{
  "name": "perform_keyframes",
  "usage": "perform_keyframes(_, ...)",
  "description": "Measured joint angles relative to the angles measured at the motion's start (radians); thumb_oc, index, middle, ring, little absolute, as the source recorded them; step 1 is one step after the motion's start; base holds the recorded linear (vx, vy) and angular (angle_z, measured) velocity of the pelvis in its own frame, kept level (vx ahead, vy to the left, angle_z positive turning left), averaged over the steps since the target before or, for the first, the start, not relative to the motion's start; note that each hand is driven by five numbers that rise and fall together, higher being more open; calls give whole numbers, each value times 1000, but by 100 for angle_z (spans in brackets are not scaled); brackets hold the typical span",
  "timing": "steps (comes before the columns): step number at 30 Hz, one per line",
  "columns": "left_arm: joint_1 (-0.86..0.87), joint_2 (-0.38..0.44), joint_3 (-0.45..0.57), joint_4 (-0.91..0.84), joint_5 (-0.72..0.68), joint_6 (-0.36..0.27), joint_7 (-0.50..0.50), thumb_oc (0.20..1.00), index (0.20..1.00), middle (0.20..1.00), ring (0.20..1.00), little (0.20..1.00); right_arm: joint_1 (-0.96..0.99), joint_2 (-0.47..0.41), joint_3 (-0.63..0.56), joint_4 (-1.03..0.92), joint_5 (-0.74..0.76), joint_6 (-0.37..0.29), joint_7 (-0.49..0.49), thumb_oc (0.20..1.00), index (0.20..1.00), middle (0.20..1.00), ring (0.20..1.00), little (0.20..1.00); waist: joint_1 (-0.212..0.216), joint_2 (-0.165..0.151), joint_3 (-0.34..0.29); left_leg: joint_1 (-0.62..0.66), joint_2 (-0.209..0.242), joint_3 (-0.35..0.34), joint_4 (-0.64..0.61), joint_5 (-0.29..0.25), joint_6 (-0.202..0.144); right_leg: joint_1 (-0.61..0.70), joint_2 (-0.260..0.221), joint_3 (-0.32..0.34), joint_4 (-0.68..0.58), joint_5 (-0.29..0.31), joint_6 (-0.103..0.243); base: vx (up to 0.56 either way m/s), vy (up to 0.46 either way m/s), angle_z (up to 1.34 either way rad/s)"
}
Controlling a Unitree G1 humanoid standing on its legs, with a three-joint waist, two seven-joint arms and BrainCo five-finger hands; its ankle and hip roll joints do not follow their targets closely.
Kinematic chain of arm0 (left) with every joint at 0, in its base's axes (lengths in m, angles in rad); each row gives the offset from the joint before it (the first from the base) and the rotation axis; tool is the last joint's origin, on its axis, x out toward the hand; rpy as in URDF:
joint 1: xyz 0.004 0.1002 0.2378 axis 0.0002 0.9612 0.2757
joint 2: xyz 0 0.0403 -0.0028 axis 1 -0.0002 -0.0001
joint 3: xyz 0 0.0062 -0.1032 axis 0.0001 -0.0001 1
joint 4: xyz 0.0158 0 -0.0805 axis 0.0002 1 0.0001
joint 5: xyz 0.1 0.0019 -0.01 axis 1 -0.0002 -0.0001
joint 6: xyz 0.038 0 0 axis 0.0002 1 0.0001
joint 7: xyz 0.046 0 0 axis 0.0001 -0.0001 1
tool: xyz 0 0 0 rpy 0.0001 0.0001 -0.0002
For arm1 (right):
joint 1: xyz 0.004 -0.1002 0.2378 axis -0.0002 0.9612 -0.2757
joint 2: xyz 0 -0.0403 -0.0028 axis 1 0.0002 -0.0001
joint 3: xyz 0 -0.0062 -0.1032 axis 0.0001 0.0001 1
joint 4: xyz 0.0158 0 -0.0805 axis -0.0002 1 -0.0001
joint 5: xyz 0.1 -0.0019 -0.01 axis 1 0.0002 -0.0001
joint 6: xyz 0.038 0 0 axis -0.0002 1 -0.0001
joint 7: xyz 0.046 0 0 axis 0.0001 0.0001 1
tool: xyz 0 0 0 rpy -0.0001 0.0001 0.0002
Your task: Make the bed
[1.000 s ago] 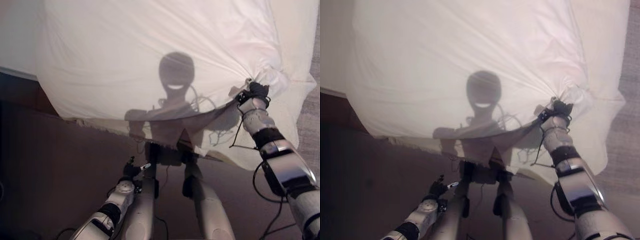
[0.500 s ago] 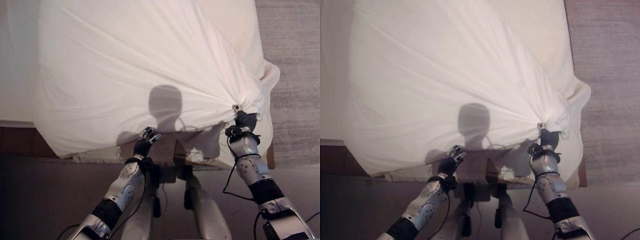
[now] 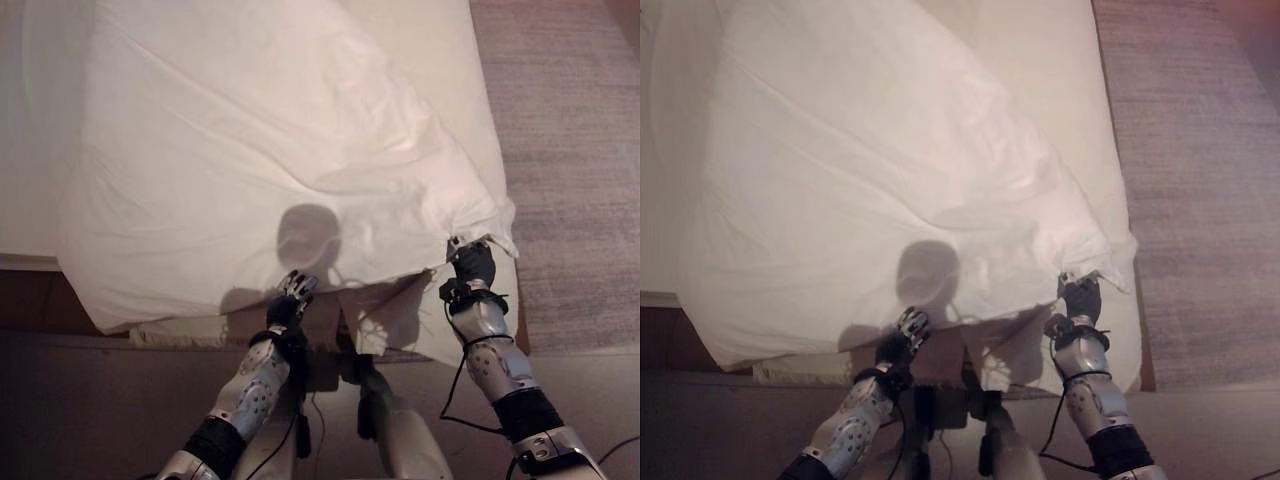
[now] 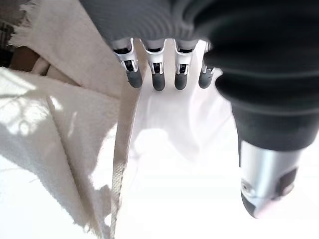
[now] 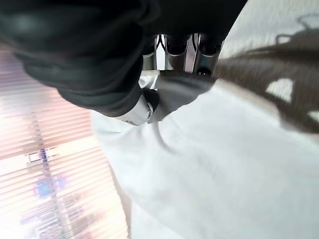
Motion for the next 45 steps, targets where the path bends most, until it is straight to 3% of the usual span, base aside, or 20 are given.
perform_keyframes(4, 18, 8, -26, -1, -40, 4, -11, 1000, 1000, 1000, 1000, 1000, -5, -1, 3, -21, 0, -1, 3, 200, 200, 200, 200, 200, 3, 2, -8, -4, -1, -4, 0, 0, 0, 0, -1, -6, 0, 3, -4, 7, -12, 5)
perform_keyframes(5, 28, 7, -27, -1, -40, 12, -19, 1000, 1000, 1000, 1000, 1000, -6, -2, 7, -22, 0, -1, 4, 893, 893, 893, 893, 893, 3, 2, -8, -4, -1, -5, 0, 0, 0, 0, -2, -7, 0, 3, -4, 0, 0, 0)
perform_keyframes(6, 28, 8, -28, -2, -40, 16, -21, 1000, 1000, 1000, 1000, 1000, -6, -5, 13, -22, 0, -1, 4, 1000, 1000, 1000, 1000, 1000, 2, 2, -8, -5, -1, -6, 0, 0, 0, 0, -2, -7, 0, 3, -4, 0, 0, 0)
perform_keyframes(19, 26, 23, -63, -1, -39, 28, -36, 1000, 1000, 1000, 1000, 1000, 77, -6, 42, -2, 0, 15, 26, 1000, 1000, 1000, 1000, 1000, 3, 3, -8, -5, -2, -11, 0, 0, 0, 0, -4, -10, 0, 2, -3, 0, 0, 0)
perform_keyframes(25, 27, 23, -64, 4, -39, 28, -35, 1000, 1000, 1000, 1000, 1000, 40, 3, 100, 159, 27, 26, 30, 1000, 1000, 1000, 1000, 1000, 4, 13, -10, -11, -2, -22, 6, 0, 0, 0, -4, -19, 0, 2, -3, -7, -4, 4)
perform_keyframes(32, 35, 25, -72, 5, -54, 27, -29, 1000, 1000, 1000, 1000, 1000, -235, 72, 116, 484, 121, 32, -16, 1000, 1000, 1000, 1000, 1000, 44, 44, -5, -70, 1, -37, 39, 0, -1, -36, -4, -38, 0, -1, -1, -1, -17, 7)
perform_keyframes(37, 45, 25, -98, 13, -70, 25, -31, 1000, 1000, 1000, 1000, 1000, -438, 72, 87, 674, 212, 37, -38, 1000, 1000, 1000, 1000, 1000, 80, 67, 1, -107, 2, -58, 50, 4, -6, -60, -4, -59, 0, -1, -2, 26, -24, 12)
perform_keyframes(38, 52, 24, -100, 15, -73, 23, -37, 1000, 1000, 1000, 1000, 1000, -476, 62, 73, 696, 228, 37, -39, 1000, 1000, 1000, 1000, 1000, 105, 75, 5, -115, 3, -69, 47, 6, -8, -64, -3, -67, 0, -1, -2, 20, -14, 15)
perform_keyframes(45, 51, 21, -105, 45, -79, 19, -46, 1000, 1000, 1000, 1000, 1000, -661, 34, 17, 890, 295, 35, -59, 1000, 1000, 1000, 1000, 1000, 135, 97, 17, -155, 0, -97, 43, 12, -7, -92, -5, -101, 0, 0, -9, 37, -21, 13)
